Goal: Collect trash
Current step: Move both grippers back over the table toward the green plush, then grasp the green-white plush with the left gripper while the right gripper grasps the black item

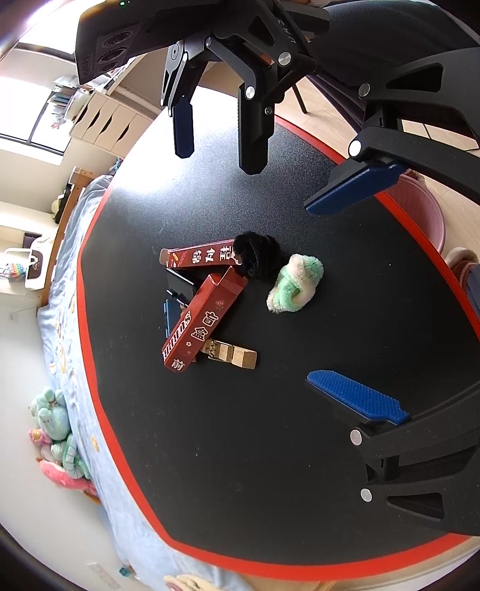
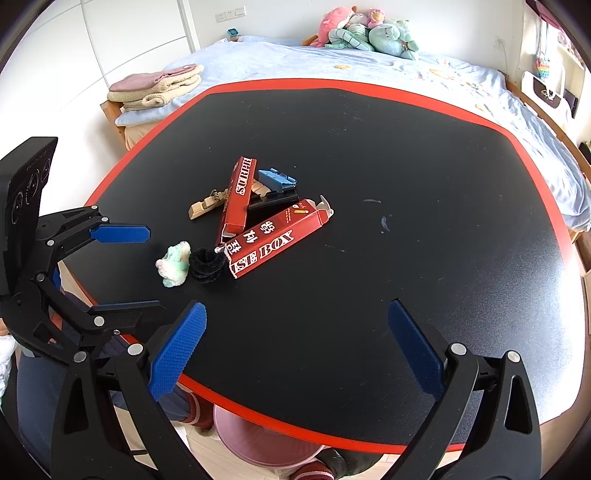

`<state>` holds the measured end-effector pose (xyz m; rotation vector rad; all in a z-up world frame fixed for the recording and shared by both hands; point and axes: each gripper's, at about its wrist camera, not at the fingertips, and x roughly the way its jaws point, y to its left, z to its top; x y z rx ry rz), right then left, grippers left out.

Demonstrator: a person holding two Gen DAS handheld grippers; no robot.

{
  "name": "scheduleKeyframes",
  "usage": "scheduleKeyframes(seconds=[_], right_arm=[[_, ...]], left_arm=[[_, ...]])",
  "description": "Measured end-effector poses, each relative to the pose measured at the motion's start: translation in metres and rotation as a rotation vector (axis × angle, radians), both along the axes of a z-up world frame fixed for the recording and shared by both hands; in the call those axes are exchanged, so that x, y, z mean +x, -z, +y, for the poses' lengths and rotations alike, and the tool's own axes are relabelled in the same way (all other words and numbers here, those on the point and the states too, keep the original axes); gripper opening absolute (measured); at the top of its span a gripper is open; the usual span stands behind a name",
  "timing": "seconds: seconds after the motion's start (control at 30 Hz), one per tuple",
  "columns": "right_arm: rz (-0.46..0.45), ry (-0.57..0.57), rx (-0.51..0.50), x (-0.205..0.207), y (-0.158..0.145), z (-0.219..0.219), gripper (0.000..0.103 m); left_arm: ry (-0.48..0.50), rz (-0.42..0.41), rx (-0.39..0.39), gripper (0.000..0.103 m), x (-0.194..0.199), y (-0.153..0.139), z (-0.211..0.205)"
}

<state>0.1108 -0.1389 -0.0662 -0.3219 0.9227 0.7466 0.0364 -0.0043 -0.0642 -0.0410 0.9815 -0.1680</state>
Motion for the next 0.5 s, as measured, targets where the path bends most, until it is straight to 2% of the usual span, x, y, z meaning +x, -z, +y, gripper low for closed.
scheduleKeyframes(seconds=[0.3,0.5], right_arm=[[0.002,-0.019,-0.001,-0.002,0.001,0.006,0.097],[0.007,-0.038,0.016,-0.003,0.0,0.014,0.097]], left_arm=[[0.007,0.001,0.0,0.062,0.002,0.001,-0.001],[0.004,-0.003,0.001,0.058,0.003,0.001,0.001]])
